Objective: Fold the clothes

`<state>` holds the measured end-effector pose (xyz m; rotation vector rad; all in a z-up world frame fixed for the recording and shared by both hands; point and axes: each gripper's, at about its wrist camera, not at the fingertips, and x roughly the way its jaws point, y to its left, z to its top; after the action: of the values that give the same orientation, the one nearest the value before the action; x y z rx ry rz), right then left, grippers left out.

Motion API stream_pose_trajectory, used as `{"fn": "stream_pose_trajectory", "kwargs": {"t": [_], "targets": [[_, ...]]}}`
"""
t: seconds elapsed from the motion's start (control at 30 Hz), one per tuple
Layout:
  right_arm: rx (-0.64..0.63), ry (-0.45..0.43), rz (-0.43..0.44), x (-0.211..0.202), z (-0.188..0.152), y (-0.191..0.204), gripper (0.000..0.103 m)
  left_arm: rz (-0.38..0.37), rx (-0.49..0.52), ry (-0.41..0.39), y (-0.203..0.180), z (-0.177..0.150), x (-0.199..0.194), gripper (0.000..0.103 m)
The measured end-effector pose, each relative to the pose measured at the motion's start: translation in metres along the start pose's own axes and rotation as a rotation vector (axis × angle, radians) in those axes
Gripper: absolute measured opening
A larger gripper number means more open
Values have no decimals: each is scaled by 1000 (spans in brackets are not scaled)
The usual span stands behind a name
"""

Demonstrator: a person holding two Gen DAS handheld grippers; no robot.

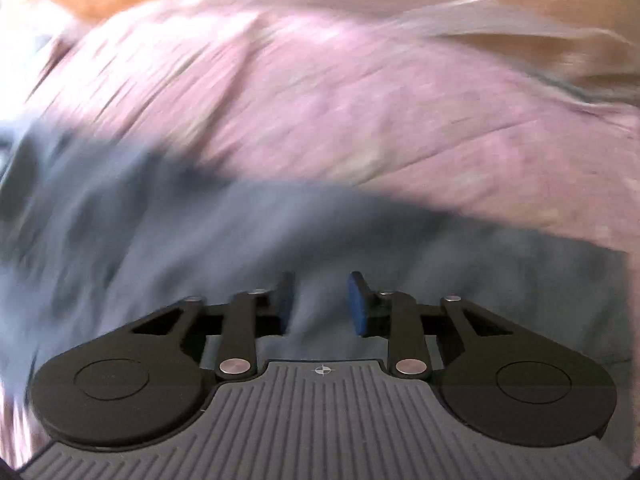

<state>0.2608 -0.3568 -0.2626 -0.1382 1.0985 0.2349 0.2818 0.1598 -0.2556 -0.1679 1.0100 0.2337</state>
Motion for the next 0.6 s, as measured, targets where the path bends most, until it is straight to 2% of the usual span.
{"fn": "stream_pose_trajectory", "kwargs": {"t": [0.03,0.07,0.1,0.13,0.2,0.27,0.3,0.33,0.37,0.43,0.5,0.53,0.57,0.6], "targets": [[-27,31,-18,8,-11,4,33,28,-17,-1,29,0,9,18],[-5,11,-41,8,-17,-7,37,40,-32,-26,52,3,10,14],[16,-10,-64,9,-23,-17,53,90,-54,-30,76,8,12,4],[43,-27,-91,9,-28,-28,57,112,-85,-32,96,13,12,4],[189,-14,-219,5,-34,-66,57,149,-162,-20,131,22,7,4],[316,14,-296,-2,-44,-96,56,131,-163,-25,134,24,-10,9],[357,20,-305,-11,-48,-100,50,107,-135,-28,130,21,-22,12],[396,23,-312,-21,-52,-103,41,34,-78,-28,120,13,-34,18],[399,-7,-281,-34,-55,-97,43,-27,-19,-22,110,4,-45,18],[366,-33,-198,-49,-66,-79,41,-21,92,41,103,-19,-44,18],[328,34,-213,-41,-89,-75,40,-16,43,42,124,-29,-41,18],[354,33,-254,-38,-104,-83,57,-14,19,42,135,-34,-40,7],[382,31,-295,-36,-118,-92,66,-7,-1,41,144,-37,-39,4],[437,20,-336,-39,-128,-104,67,12,-7,39,148,-35,-41,4]]}}
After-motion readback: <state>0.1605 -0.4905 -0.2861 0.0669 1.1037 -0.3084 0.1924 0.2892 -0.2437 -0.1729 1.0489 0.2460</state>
